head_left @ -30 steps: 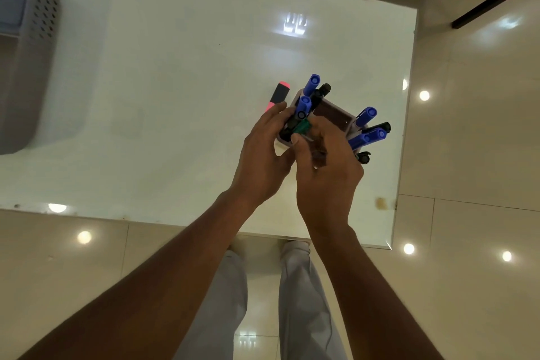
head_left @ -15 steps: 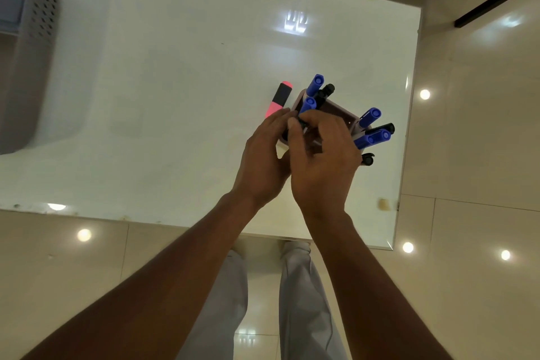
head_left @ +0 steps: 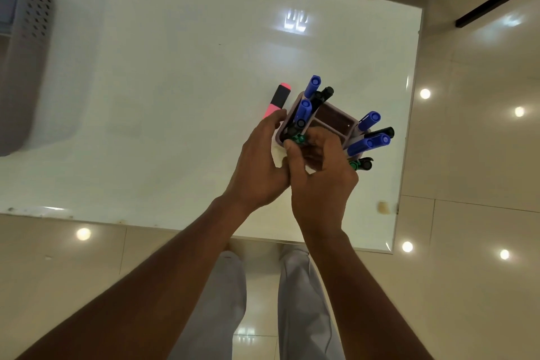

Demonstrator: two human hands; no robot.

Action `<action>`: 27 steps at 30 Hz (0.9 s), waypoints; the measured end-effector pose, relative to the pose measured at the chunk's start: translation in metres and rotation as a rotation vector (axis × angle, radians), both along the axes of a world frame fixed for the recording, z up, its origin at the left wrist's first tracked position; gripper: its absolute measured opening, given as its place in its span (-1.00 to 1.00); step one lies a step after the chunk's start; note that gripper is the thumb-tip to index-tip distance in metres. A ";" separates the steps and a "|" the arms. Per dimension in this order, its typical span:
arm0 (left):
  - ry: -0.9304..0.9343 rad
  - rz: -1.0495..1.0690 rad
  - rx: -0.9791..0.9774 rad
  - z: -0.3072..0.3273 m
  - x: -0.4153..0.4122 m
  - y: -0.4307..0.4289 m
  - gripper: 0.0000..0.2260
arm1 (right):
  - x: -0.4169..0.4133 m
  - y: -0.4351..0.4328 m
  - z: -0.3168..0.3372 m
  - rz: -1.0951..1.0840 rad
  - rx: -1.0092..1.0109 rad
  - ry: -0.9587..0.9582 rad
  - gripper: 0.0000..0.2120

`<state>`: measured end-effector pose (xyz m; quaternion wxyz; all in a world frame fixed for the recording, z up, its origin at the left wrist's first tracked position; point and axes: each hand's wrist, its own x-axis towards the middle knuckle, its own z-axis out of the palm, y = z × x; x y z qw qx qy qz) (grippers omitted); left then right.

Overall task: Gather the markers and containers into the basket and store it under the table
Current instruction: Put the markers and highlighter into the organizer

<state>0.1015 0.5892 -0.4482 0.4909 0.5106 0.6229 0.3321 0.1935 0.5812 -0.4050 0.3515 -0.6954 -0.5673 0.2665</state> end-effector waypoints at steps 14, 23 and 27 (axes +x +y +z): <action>0.613 0.043 0.000 -0.042 -0.011 0.069 -0.77 | -0.002 -0.017 -0.007 -0.187 -0.074 0.100 -0.85; 0.598 0.000 0.044 -0.039 -0.008 0.096 -0.64 | 0.013 -0.010 -0.002 -0.193 -0.050 0.126 -0.81; 0.717 -0.049 -0.011 -0.039 -0.005 0.108 -0.77 | 0.018 -0.008 0.002 -0.169 -0.068 0.164 -0.83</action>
